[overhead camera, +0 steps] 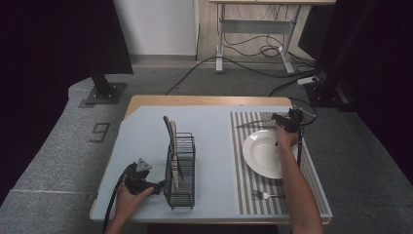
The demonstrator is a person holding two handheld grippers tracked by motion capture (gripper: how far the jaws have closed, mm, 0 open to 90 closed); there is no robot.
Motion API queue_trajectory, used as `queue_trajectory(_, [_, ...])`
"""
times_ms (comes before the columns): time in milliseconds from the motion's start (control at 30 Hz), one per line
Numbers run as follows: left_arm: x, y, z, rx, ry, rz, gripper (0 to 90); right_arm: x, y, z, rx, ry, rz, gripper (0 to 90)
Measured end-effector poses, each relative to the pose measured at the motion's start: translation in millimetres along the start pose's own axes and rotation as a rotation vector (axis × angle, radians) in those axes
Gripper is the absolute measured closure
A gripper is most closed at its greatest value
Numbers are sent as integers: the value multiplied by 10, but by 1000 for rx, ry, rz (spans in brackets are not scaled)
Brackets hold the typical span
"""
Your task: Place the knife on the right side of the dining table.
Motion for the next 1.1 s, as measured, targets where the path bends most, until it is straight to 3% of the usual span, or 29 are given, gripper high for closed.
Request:
queue_trajectory(267, [0, 0, 0, 0, 0, 0, 2, -10, 4, 11, 7, -5, -44, 563])
queue_trajectory(467, [0, 0, 0, 0, 0, 0, 2, -67, -14, 7, 31, -37, -64, 549])
queue_trajectory(933, [0, 0, 0, 0, 0, 0, 2, -79, -27, 1, 42, -35, -106, 523])
queue_trajectory(1100, [1, 0, 0, 0, 0, 0, 2, -105, -48, 6, 67, -60, -133, 506])
Point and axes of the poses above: each handheld gripper's, and its own axes: y roughly backward along the jaws, z roughly out of its top, x roughly to its left, the point moved 1 cm from there along -y, roughly forward along the jaws, and after that the axes turned 6 degrees about -y, right-handed, at the moved point
